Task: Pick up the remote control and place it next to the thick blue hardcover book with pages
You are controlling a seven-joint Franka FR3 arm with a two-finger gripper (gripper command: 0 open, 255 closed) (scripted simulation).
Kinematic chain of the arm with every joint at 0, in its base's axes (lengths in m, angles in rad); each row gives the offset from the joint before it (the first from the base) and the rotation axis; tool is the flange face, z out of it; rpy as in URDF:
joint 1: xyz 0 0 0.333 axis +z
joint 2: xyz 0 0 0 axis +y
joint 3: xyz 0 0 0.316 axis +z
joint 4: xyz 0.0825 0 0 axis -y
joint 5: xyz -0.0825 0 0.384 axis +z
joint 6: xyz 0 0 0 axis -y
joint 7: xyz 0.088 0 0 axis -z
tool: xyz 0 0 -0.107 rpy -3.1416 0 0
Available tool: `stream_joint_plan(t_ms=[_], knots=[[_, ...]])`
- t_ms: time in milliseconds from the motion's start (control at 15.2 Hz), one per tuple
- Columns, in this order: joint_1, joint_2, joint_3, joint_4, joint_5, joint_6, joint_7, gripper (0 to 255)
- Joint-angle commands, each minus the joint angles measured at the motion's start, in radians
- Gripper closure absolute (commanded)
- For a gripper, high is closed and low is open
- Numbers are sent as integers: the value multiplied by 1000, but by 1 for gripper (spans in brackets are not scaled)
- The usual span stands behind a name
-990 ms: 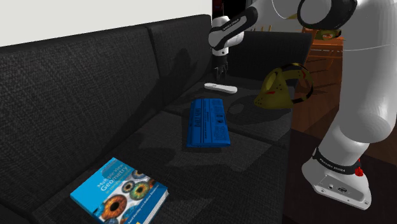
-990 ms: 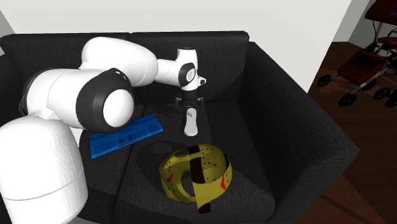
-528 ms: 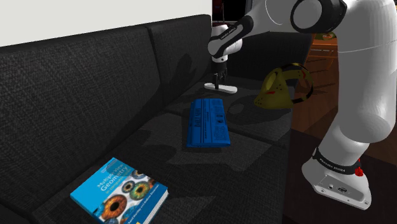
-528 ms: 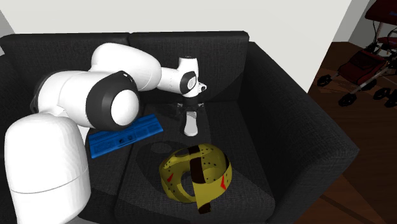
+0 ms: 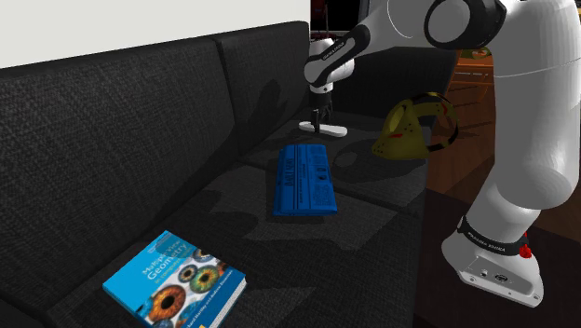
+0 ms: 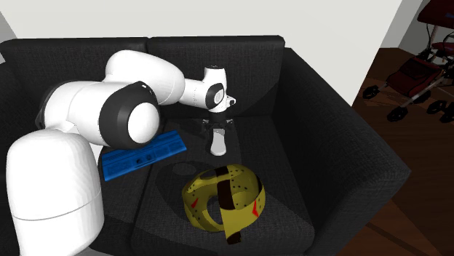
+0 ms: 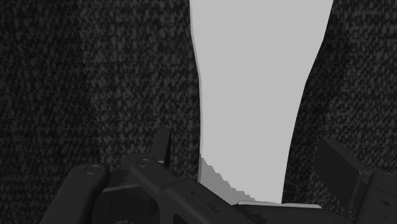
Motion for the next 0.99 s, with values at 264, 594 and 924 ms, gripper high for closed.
stream_joint_plan(t_ms=[264,594,924], knots=[[0,0,0,0,0,0,0,255],[0,0,0,0,0,0,0,255],[2,-30,-3,26,-6,-56,2,255]])
